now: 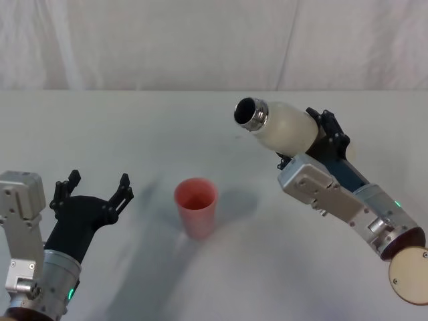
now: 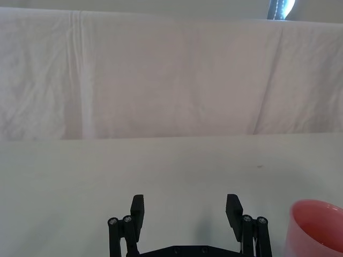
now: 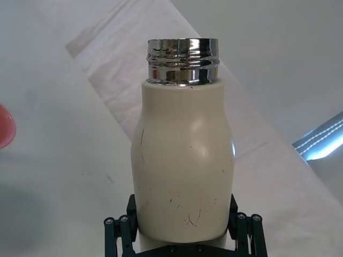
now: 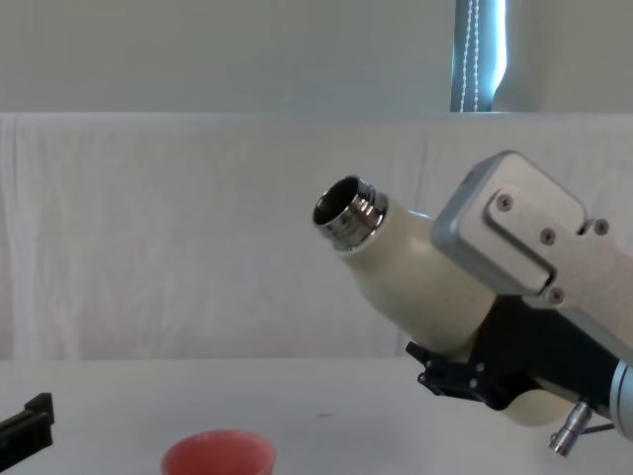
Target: Grasp the thermos with one hand and pour water into the cup lid.
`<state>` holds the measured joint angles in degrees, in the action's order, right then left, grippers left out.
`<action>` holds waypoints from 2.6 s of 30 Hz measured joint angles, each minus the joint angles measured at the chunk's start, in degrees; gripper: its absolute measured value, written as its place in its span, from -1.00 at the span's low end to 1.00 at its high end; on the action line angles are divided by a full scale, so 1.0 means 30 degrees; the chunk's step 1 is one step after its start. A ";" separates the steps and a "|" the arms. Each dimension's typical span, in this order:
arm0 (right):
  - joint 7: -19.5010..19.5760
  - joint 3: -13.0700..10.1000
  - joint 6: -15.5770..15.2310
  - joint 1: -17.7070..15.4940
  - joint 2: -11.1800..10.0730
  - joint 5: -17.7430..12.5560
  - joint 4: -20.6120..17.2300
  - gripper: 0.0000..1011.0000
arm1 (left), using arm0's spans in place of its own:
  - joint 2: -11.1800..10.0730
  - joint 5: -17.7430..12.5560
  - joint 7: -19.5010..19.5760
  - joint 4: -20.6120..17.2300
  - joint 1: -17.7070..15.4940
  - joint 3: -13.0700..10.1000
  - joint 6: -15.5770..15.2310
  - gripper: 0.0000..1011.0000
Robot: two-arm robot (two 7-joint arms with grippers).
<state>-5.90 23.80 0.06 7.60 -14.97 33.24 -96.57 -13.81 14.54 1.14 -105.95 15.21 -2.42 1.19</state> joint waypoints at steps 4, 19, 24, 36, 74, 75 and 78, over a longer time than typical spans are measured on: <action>-0.0129 -0.0224 -0.0035 -0.0130 0.0094 -0.0404 -0.0084 0.87 | 0.0000 0.0001 0.0000 0.0000 0.0000 0.0001 0.0001 0.98; -0.1046 -0.1126 -0.0172 -0.0660 0.0412 -0.2618 -0.0546 0.87 | 0.0001 0.0000 0.0000 -0.0001 0.0000 0.0000 0.0000 0.98; -0.1348 -0.1343 -0.0244 -0.0840 0.0458 -0.3326 -0.0742 0.87 | 0.0000 0.0001 0.0000 0.0000 0.0000 0.0001 0.0000 0.98; -0.1571 -0.1663 -0.0334 -0.1079 0.0509 -0.4324 -0.0901 0.87 | 0.0000 0.0000 0.0000 -0.0001 0.0000 0.0001 0.0000 0.98; -0.2760 -0.3970 -0.1087 -0.2218 0.1754 -1.2663 -0.0505 0.87 | 0.0000 0.0000 0.0000 0.0000 0.0000 0.0001 0.0000 0.98; -0.2725 -0.3979 -0.1147 -0.2219 0.1771 -1.2877 -0.0465 0.87 | 0.0000 0.0000 0.0000 0.0000 0.0000 0.0000 0.0001 0.98; -0.2639 -0.3980 -0.1285 -0.2213 0.1827 -1.3198 -0.0385 0.87 | 0.0001 0.0000 0.0000 0.0000 0.0000 0.0001 0.0000 0.98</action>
<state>-13.82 11.86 -3.79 0.96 -9.49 -6.36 -97.72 -13.80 14.54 1.14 -105.95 15.21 -2.41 1.19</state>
